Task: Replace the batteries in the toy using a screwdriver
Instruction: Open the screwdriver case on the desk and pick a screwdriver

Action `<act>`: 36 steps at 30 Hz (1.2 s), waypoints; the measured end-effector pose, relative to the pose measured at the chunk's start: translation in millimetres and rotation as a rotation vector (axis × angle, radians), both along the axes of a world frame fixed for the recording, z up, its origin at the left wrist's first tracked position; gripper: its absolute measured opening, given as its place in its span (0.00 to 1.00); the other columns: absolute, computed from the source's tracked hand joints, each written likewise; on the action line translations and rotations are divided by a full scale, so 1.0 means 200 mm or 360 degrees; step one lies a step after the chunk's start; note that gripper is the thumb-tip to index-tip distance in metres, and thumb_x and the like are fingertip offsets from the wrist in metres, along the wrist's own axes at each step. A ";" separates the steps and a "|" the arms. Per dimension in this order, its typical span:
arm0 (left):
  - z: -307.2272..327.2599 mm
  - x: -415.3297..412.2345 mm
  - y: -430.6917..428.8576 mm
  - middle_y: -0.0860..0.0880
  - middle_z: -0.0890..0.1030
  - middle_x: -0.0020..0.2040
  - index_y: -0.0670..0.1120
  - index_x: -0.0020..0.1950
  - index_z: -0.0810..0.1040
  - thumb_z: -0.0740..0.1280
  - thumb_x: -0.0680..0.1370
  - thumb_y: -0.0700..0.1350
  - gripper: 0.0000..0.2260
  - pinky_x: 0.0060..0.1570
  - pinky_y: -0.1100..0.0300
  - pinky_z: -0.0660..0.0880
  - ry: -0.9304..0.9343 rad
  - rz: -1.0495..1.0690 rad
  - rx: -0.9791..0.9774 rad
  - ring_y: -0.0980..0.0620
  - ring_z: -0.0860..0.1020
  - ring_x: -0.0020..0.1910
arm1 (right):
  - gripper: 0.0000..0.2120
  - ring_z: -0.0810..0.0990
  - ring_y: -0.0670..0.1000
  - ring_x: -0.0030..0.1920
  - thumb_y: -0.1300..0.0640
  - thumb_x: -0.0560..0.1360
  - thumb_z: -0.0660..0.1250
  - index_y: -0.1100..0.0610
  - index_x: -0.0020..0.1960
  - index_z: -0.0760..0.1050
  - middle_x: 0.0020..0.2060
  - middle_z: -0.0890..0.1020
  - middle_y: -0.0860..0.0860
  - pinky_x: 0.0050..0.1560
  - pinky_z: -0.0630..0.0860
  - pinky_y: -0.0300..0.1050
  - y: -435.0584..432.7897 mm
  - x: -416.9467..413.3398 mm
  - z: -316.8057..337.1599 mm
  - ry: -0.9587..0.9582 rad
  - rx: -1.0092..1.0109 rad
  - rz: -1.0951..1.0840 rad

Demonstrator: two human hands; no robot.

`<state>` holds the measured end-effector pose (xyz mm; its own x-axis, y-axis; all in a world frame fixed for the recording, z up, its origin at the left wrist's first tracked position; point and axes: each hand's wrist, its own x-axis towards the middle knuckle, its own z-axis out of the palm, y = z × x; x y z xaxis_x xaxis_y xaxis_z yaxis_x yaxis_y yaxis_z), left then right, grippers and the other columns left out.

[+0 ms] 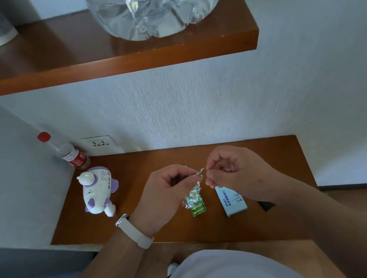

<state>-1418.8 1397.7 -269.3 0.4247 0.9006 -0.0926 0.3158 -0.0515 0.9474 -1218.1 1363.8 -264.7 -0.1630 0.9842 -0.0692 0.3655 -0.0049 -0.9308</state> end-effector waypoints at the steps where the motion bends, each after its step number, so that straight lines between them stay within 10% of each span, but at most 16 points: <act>1: 0.00 0.00 0.00 0.51 0.83 0.35 0.53 0.43 0.85 0.70 0.78 0.39 0.09 0.37 0.62 0.76 -0.0033 0.0040 -0.0027 0.53 0.78 0.34 | 0.03 0.84 0.53 0.41 0.60 0.76 0.69 0.53 0.46 0.76 0.38 0.85 0.52 0.48 0.82 0.54 0.00 0.00 -0.01 0.0013 -0.0004 -0.0005; 17: -0.04 -0.22 0.05 0.43 0.84 0.39 0.48 0.37 0.83 0.68 0.74 0.40 0.07 0.33 0.63 0.80 -0.0837 0.0565 -0.0469 0.49 0.83 0.36 | 0.03 0.82 0.45 0.41 0.50 0.79 0.65 0.47 0.46 0.75 0.40 0.84 0.46 0.47 0.81 0.45 0.07 -0.39 -0.12 -0.0024 -0.0144 0.0159; 28: -0.16 -0.73 0.18 0.48 0.82 0.35 0.42 0.46 0.80 0.69 0.79 0.42 0.04 0.38 0.61 0.76 -0.0379 0.0589 -0.0434 0.55 0.79 0.36 | 0.07 0.77 0.53 0.38 0.49 0.80 0.63 0.50 0.46 0.77 0.42 0.81 0.55 0.37 0.73 0.38 0.21 -0.95 -0.16 0.0000 -0.0294 -0.0106; 36: -0.28 -1.19 0.35 0.49 0.84 0.40 0.45 0.49 0.81 0.69 0.79 0.45 0.04 0.41 0.61 0.78 -0.0245 0.0412 -0.0537 0.55 0.81 0.41 | 0.08 0.69 0.44 0.29 0.52 0.80 0.64 0.52 0.45 0.78 0.27 0.74 0.43 0.29 0.66 0.38 0.32 -1.35 -0.24 -0.0051 -0.0362 -0.0226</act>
